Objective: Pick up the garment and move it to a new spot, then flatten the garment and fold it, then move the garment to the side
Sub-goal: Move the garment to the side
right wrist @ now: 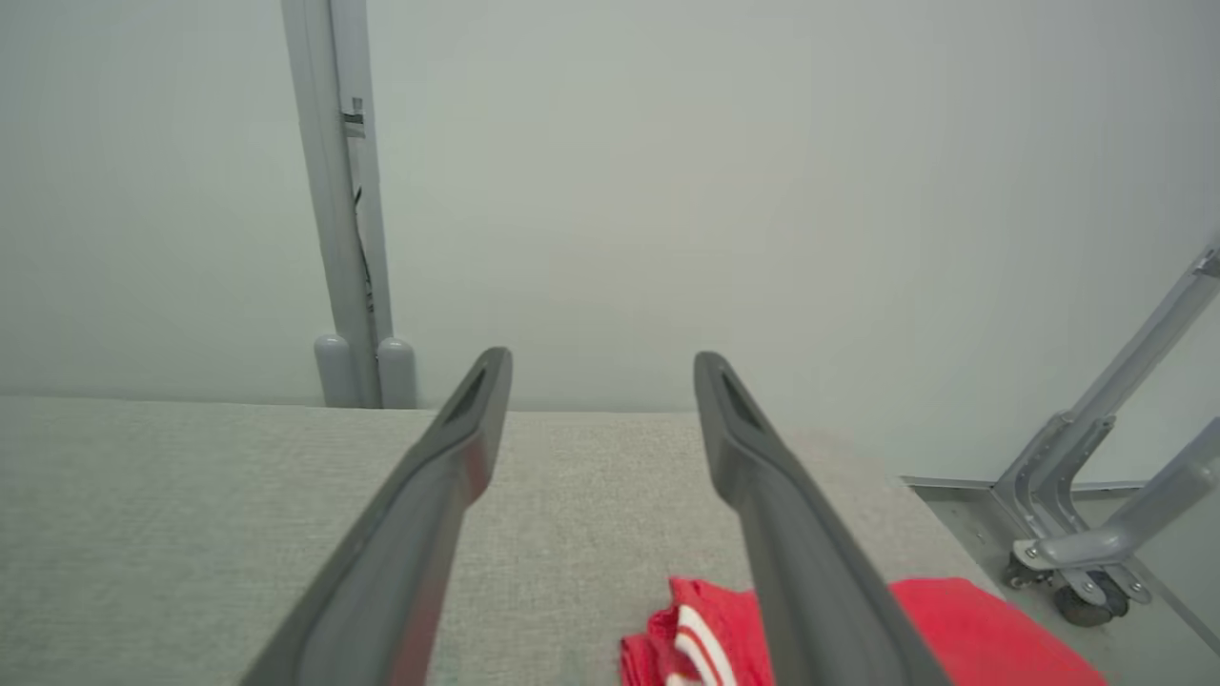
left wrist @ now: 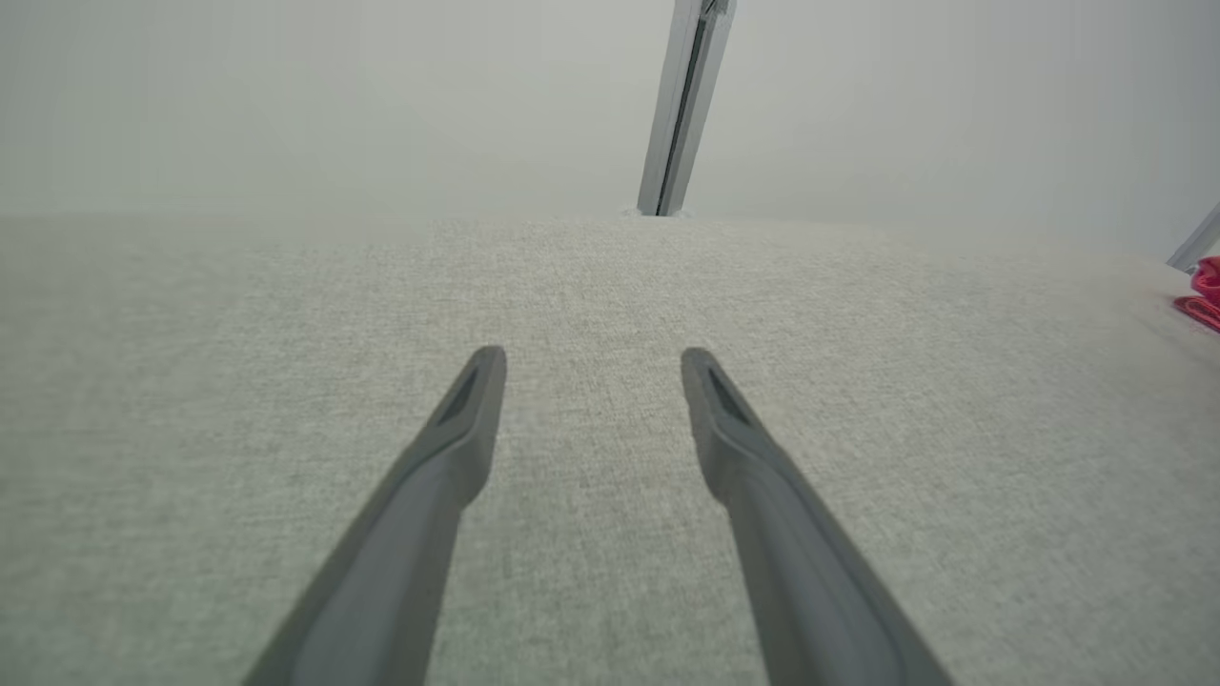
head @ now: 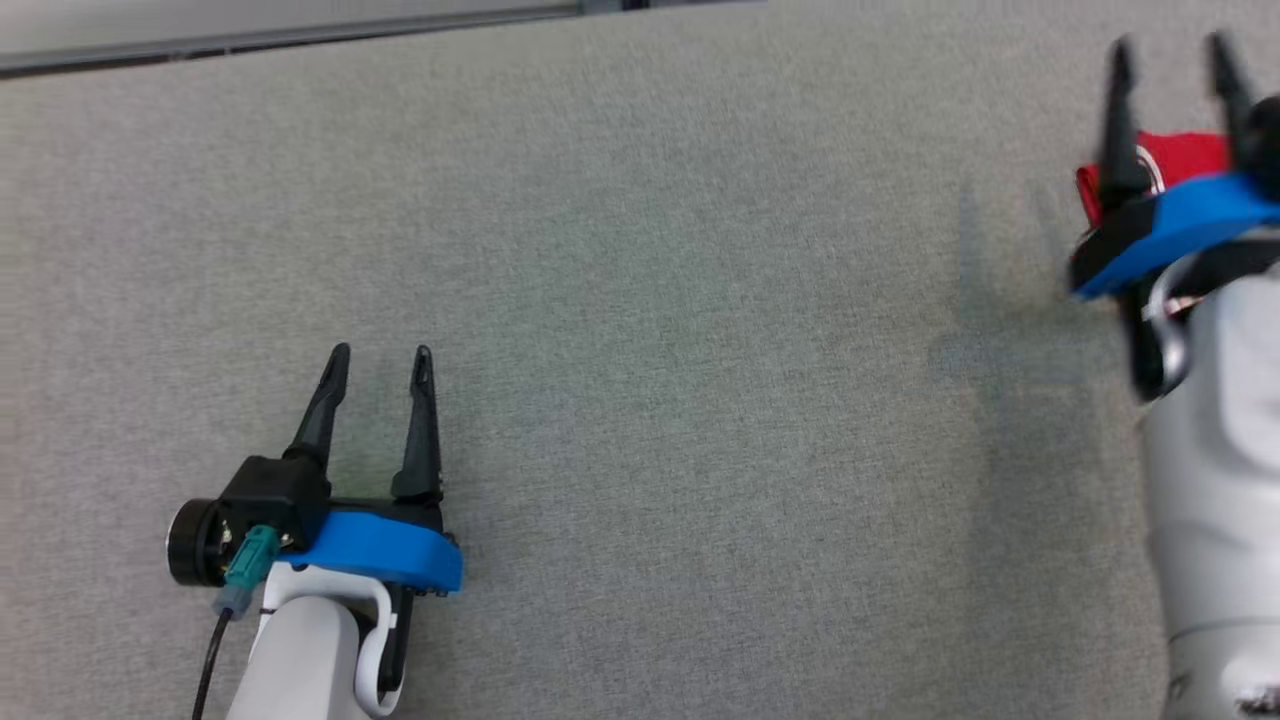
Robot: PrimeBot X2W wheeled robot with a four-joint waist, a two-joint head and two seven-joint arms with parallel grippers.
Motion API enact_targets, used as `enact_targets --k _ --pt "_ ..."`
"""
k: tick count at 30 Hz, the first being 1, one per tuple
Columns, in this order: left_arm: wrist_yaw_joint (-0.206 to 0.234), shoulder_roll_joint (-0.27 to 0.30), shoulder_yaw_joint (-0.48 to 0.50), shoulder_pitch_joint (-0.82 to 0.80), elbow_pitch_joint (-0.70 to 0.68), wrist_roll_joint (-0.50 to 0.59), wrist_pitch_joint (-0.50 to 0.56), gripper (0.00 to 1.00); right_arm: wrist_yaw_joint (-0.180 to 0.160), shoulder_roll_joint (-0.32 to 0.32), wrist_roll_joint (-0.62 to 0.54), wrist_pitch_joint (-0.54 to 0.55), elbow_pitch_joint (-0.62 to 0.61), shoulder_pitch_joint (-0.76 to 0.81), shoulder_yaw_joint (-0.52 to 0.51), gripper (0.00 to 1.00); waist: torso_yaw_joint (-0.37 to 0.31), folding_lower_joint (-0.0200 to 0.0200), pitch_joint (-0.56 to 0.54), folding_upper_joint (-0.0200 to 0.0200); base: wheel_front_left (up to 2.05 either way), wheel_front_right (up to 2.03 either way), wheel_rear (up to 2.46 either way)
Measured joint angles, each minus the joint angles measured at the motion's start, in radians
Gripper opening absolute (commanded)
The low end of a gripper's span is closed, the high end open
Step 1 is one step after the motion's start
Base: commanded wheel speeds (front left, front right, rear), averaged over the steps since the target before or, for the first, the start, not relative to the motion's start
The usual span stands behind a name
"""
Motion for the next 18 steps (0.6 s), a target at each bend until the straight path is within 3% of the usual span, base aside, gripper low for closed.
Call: enact_targets --k 7,18 --pt "0.018 0.000 0.059 0.036 0.017 -0.007 0.001 1.00 0.000 0.071 0.160 0.000 -0.143 0.245 0.162 1.00 0.031 0.0000 -0.080 0.0000 0.00 0.00 0.00" --pt "0.036 0.001 0.090 0.127 0.046 -0.037 0.001 1.00 0.000 0.091 0.222 0.000 -0.185 0.508 0.253 1.00 0.060 -0.0001 -0.197 0.0000 0.00 0.00 0.00"
